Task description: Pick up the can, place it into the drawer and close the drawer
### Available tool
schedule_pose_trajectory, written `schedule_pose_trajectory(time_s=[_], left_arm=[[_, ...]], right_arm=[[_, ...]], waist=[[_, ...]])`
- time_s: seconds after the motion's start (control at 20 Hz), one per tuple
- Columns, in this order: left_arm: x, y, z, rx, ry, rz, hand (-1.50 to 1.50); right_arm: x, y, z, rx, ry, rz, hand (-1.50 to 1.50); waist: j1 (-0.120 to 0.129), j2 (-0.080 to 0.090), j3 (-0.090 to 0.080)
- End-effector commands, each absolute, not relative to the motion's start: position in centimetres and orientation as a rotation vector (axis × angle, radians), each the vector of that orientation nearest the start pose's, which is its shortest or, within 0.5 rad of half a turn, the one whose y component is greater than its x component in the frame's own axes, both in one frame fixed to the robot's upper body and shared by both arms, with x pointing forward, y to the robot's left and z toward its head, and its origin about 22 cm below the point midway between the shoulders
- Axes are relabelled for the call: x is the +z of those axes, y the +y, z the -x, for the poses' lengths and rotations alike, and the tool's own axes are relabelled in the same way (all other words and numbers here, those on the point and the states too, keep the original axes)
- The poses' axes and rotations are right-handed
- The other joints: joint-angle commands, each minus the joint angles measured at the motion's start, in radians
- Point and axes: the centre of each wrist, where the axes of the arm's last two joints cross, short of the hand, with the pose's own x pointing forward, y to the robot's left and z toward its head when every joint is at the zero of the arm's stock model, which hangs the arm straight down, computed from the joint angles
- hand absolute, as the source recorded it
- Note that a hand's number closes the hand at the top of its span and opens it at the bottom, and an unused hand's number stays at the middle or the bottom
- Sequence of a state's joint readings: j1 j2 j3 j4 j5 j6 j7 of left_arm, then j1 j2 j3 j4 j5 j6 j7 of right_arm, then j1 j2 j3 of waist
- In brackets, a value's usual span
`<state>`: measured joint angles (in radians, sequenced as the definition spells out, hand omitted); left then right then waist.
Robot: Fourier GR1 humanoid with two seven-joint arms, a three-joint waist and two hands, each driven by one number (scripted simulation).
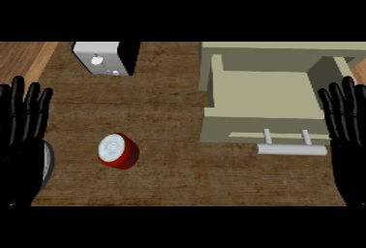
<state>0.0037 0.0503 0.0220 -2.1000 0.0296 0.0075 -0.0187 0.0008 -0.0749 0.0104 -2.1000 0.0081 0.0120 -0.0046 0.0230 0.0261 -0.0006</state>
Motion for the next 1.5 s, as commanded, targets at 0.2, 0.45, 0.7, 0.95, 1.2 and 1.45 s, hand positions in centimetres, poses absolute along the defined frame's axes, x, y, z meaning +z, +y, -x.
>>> schedule_pose_trajectory(time_s=[0.2,0.45,0.7,0.95,1.2,1.45], left_arm=[[13.0,21.9,-20.8,-0.469,-2.088,0.652,-1.50],[9.8,25.2,-19.1,-0.681,-1.687,0.572,-1.50],[13.7,27.1,-19.0,-0.702,-1.652,0.599,-1.50],[12.6,29.6,-21.2,-0.656,-1.666,0.602,-1.50],[11.7,29.4,-21.2,-0.619,-1.634,0.562,-1.50],[11.1,31.2,-20.8,-0.590,-1.622,0.544,-1.50]], right_arm=[[13.2,-23.9,-21.6,0.091,-2.139,0.071,-1.50],[10.1,-25.5,-20.0,0.016,-1.778,0.156,-1.50],[10.1,-25.3,-19.2,0.029,-1.776,0.146,-1.50],[9.4,-27.4,-18.7,-0.015,-1.766,0.155,-1.50],[10.5,-28.0,-17.4,0.000,-1.783,0.166,-1.50],[6.8,-27.0,-17.2,0.006,-1.782,0.150,-1.50]], waist=[[-0.041,-0.024,-0.002],[-0.029,-0.028,0.000],[-0.023,-0.027,0.001],[-0.026,-0.026,0.001],[-0.027,-0.027,0.001],[-0.023,-0.027,0.001]])
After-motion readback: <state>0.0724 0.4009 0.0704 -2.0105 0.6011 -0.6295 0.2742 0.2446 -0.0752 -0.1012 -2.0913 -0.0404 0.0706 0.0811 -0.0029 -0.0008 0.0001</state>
